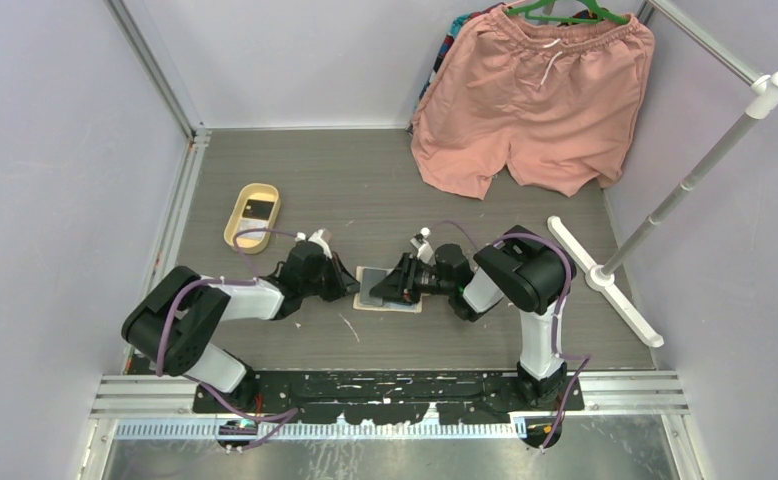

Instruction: Take the credit cards out of the card holder

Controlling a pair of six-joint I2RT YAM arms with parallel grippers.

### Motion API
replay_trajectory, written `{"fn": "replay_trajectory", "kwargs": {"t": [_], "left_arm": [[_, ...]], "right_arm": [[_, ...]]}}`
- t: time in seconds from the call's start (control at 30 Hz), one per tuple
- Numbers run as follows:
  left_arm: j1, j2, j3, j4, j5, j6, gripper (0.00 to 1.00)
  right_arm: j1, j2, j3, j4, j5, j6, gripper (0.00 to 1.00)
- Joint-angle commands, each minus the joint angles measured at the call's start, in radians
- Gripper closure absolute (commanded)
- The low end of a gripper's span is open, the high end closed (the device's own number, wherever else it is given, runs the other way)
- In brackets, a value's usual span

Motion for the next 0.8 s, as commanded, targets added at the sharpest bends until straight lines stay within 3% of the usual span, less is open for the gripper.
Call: {"fn": "replay_trajectory", "kwargs": {"t": [0.0,0.77], "left_arm": [[-0.008,0.065,-0.019,-0.154,-0.086,0.057,1.00],[-0.008,0.069,-0.034,-0.154,-0.094,0.058,1.00]], "right_arm": [[0.032,-0.013,0.014,0.006,-0.077,-0.001,0.59],[-0.031,-0.083,-0.100,0.129,-0.009,0.027,0.61]]}}
